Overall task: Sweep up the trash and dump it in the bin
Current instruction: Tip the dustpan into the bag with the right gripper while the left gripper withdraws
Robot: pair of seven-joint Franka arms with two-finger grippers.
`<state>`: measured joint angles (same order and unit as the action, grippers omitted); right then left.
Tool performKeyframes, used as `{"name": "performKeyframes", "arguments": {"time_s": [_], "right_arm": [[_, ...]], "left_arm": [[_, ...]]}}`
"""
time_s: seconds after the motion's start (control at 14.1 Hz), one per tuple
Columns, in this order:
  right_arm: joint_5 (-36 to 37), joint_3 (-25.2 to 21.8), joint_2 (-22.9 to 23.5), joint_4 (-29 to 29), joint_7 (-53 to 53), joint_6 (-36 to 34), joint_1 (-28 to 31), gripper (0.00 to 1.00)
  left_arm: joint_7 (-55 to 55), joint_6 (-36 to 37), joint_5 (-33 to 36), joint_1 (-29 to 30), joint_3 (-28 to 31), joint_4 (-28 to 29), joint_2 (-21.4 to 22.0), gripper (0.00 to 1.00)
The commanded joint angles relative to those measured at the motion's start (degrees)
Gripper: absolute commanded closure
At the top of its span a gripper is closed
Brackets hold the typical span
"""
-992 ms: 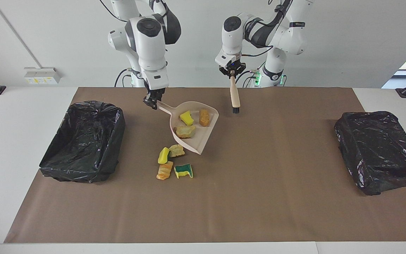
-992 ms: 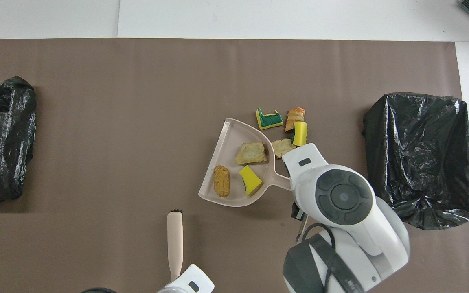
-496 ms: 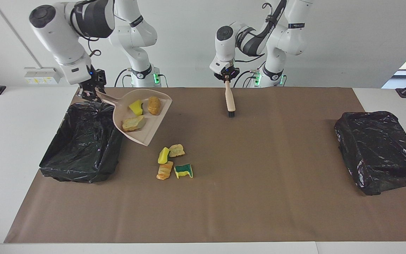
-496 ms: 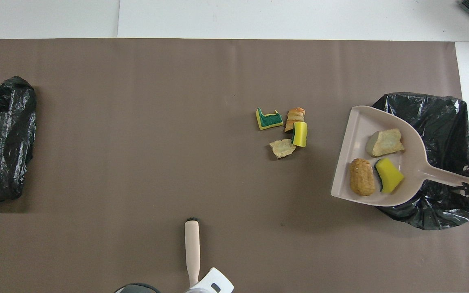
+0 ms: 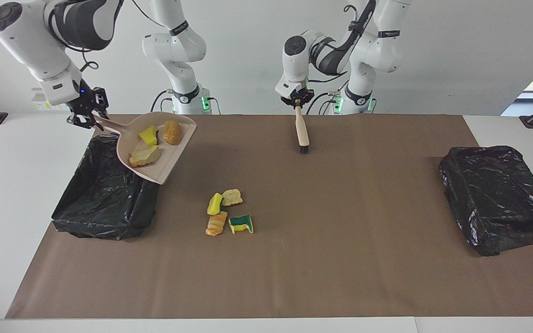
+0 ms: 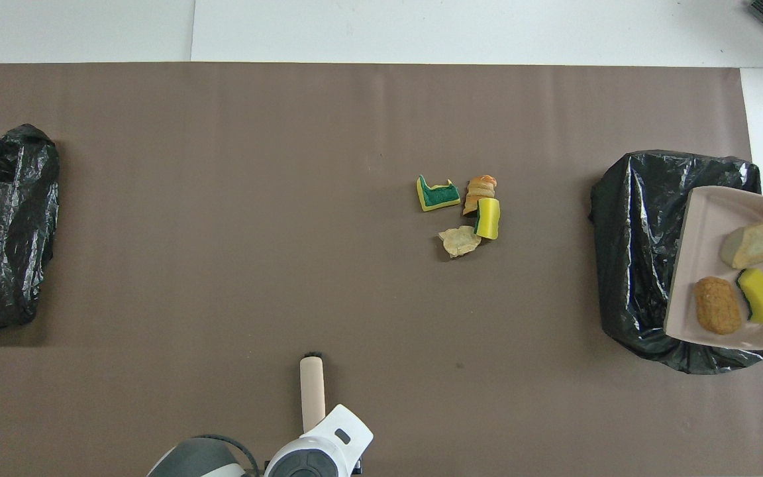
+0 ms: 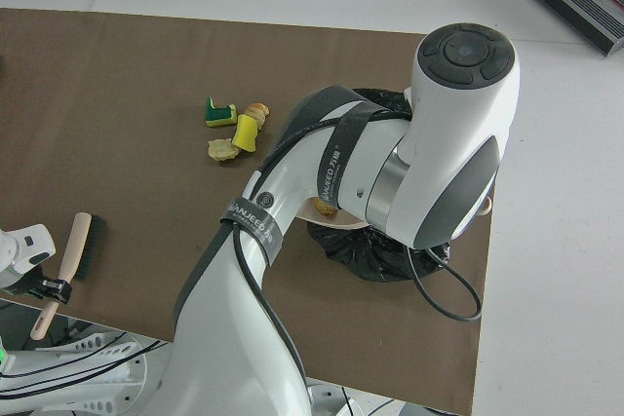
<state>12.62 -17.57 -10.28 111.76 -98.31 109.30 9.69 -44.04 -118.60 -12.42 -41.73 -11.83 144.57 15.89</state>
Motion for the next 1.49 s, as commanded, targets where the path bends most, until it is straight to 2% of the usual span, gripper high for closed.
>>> {"name": "performKeyframes", "arguments": {"time_s": [0.0,0.21,0.43,0.57,0.71,1.06,1.28,1.42], "right_arm": [[4.4,0.6,1.7,-1.1,-0.8,5.2,0.7,1.0],[7.0,0.5,6.3,-1.2,-0.9,12.0,1.5,1.0],[14.7,0.6,7.5,-1.5,-0.7,13.9,0.8,1.0],[18.4,0.7,7.4,-1.2,-0.8,13.9,0.7,1.0],[22.5,1.2,7.4,-1.3,-0.9,13.9,0.6,1.0],[25.3,1.4,8.0,-2.7,-1.3,13.8,-0.2,1.0],[28.4,2.5,7.8,-3.6,-1.3,13.3,-1.0,1.0],[29.8,2.7,7.5,-2.7,-1.1,13.3,-1.2,1.0]], "left_arm": [[7.1,1.5,1.0,7.7,0.0,-9.6,-3.3,0.0],[15.9,6.7,11.9,13.3,0.1,-22.4,-7.9,0.0],[24.0,16.1,13.1,19.0,0.1,-37.0,-13.0,0.0],[27.7,20.3,13.8,22.8,0.1,-42.9,-13.8,0.0],[32.3,22.9,16.4,25.0,0.2,-47.3,-13.8,0.0],[43.1,34.0,16.0,33.5,0.8,-55.4,-12.7,0.0],[45.2,36.4,12.5,37.3,0.8,-56.5,-12.9,0.0],[45.2,36.6,12.2,37.8,0.9,-57.1,-13.3,0.0]]}}
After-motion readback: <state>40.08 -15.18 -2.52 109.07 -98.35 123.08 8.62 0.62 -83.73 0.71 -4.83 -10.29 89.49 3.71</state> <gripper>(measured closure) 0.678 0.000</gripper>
